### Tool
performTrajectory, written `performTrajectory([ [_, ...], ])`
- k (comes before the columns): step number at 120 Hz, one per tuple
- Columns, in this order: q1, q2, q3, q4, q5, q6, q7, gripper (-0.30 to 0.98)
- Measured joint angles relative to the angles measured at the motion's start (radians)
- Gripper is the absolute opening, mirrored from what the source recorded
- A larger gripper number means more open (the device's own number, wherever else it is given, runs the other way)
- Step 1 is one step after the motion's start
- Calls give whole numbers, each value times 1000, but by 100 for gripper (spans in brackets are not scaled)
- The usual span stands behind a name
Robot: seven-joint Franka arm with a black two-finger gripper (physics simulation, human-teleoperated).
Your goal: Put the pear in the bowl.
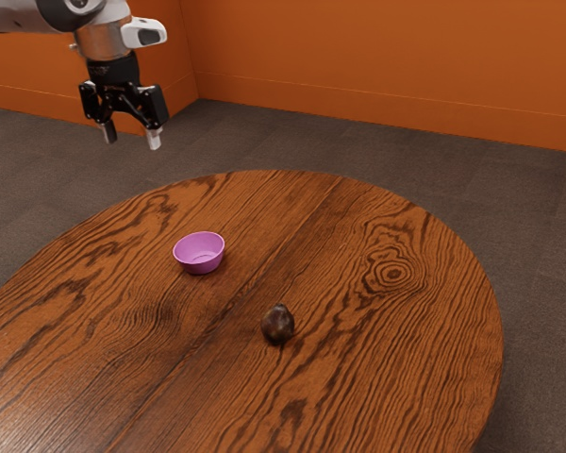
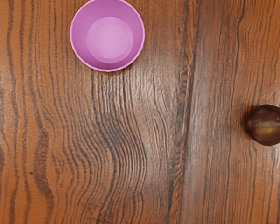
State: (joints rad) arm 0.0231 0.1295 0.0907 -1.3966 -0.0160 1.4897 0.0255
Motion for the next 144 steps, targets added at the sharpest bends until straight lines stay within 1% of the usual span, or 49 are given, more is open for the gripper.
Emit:
performTrajectory([
  [26,4,6,-1,-1,0,3,4,67],
  [33,-11,20,-2,-19,-1,22,4,67],
  [46,-72,28,-2,-169,-3,130,6,67],
  [59,-109,43,-2,-279,-8,248,4,67],
  [72,-135,46,-2,-358,-16,326,-10,67],
  [96,-193,101,0,-413,-37,468,-34,67],
  [111,-225,144,0,-421,-76,545,-45,67],
  [144,-293,153,0,-520,-115,698,-51,67],
])
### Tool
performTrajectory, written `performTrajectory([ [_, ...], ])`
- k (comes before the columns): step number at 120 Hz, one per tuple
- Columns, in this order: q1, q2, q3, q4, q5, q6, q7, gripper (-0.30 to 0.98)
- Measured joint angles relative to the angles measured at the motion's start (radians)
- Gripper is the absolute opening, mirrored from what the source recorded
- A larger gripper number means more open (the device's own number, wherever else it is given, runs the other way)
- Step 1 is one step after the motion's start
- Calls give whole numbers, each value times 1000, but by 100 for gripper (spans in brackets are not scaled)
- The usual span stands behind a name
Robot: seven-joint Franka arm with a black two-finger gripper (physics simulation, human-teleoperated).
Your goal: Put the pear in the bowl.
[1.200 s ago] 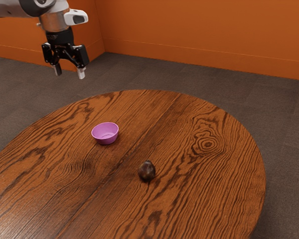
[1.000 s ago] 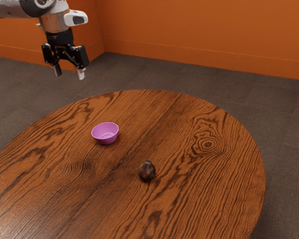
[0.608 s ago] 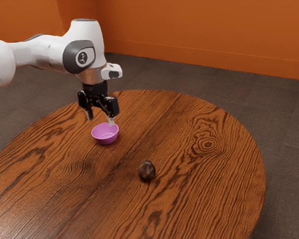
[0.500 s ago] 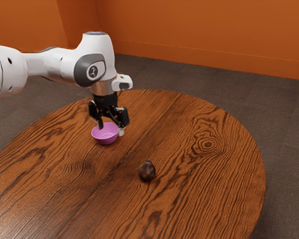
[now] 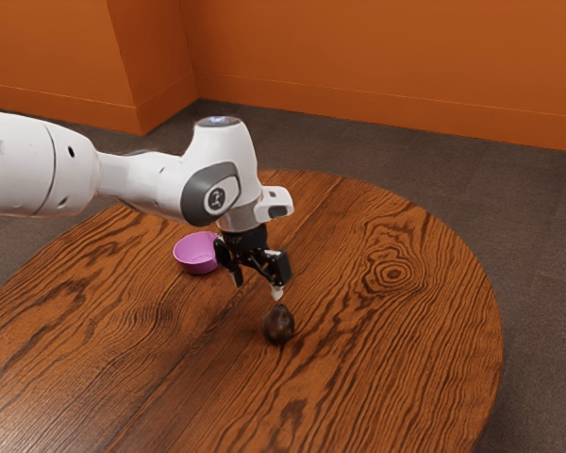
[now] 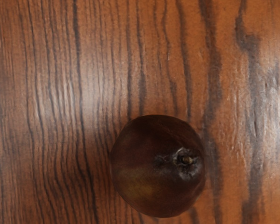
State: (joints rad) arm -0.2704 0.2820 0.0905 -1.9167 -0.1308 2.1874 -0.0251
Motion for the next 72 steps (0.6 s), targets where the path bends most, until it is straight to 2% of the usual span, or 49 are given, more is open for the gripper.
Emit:
performTrajectory([
  [33,-27,49,1,-43,-13,129,8,67],
  [72,-30,132,0,-29,-20,194,24,67],
])
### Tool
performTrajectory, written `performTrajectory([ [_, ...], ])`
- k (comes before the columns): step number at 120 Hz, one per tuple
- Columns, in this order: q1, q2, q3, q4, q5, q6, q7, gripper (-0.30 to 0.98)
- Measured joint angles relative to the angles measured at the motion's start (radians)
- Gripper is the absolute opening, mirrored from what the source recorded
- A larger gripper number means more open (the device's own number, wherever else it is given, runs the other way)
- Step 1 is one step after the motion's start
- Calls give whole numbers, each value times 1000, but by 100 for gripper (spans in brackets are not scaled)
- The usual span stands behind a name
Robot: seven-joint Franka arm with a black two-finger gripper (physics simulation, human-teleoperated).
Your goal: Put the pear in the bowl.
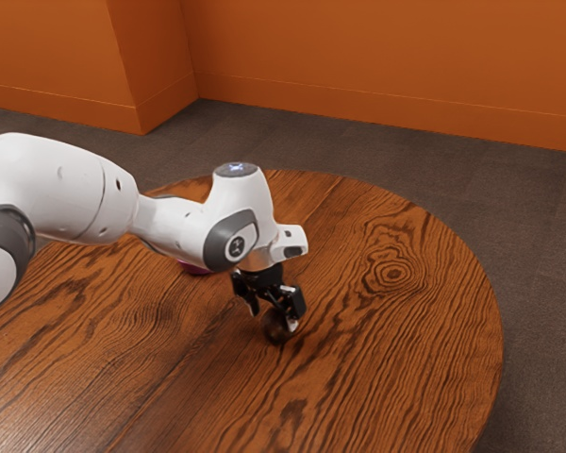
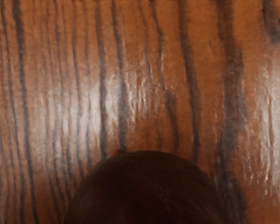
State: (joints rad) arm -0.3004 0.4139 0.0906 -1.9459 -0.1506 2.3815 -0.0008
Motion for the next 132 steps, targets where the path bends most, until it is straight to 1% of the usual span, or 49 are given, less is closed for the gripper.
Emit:
performTrajectory([
  [36,-4,44,0,19,-14,21,9,66],
  [48,-3,50,0,21,-20,23,11,62],
  [71,-2,57,0,38,-23,22,14,47],
  [96,0,52,0,37,-18,15,10,41],
  [114,7,14,2,32,-9,-6,5,37],
  [132,10,-37,75,56,13,-59,20,34],
])
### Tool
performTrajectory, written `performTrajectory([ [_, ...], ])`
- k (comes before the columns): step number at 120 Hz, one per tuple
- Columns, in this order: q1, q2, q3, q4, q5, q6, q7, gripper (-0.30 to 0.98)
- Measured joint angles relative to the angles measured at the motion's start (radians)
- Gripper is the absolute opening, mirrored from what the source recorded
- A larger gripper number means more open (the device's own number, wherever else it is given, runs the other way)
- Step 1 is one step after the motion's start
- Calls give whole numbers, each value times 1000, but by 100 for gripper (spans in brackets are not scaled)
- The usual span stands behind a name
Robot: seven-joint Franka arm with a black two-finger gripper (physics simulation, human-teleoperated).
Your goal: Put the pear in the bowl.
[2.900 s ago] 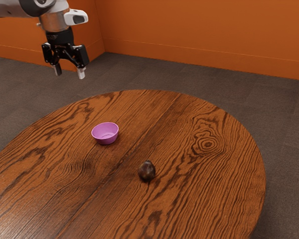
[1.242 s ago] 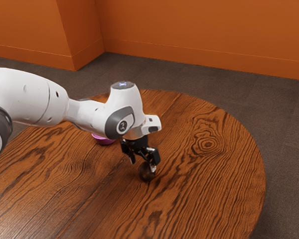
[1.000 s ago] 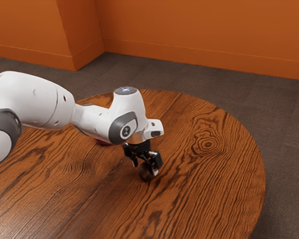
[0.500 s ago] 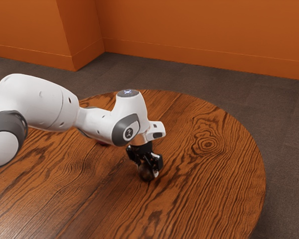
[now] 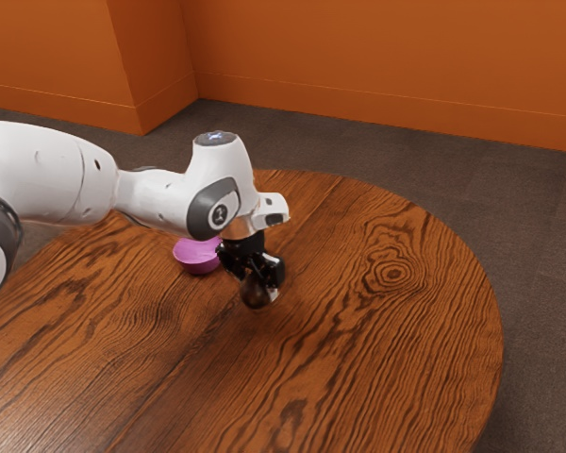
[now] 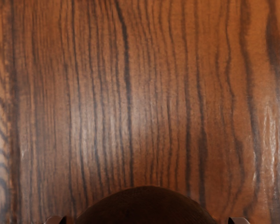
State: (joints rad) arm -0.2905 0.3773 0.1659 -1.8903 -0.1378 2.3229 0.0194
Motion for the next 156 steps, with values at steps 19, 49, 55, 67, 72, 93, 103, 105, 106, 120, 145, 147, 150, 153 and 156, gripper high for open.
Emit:
performTrajectory([
  [19,90,27,50,127,27,-117,39,33],
  [49,300,198,-7,432,82,-335,103,32],
  [55,359,239,-65,497,96,-371,114,32],
  [67,400,306,-107,602,113,-423,134,31],
  [72,405,320,-114,624,120,-438,141,31],
  [93,423,389,-132,712,140,-470,168,32],
  [103,429,414,-154,754,145,-476,179,32],
  [105,429,417,-157,759,146,-476,181,33],
  [106,430,418,-158,761,147,-477,182,33],
  [120,434,420,-165,770,148,-482,194,45],
  [145,435,416,-165,770,148,-488,214,58],
  [147,435,414,-166,770,149,-488,216,59],
  [150,434,413,-165,770,149,-489,218,60],
  [153,432,411,-164,769,150,-489,219,61],
  [156,431,407,-163,767,152,-489,221,61],
])
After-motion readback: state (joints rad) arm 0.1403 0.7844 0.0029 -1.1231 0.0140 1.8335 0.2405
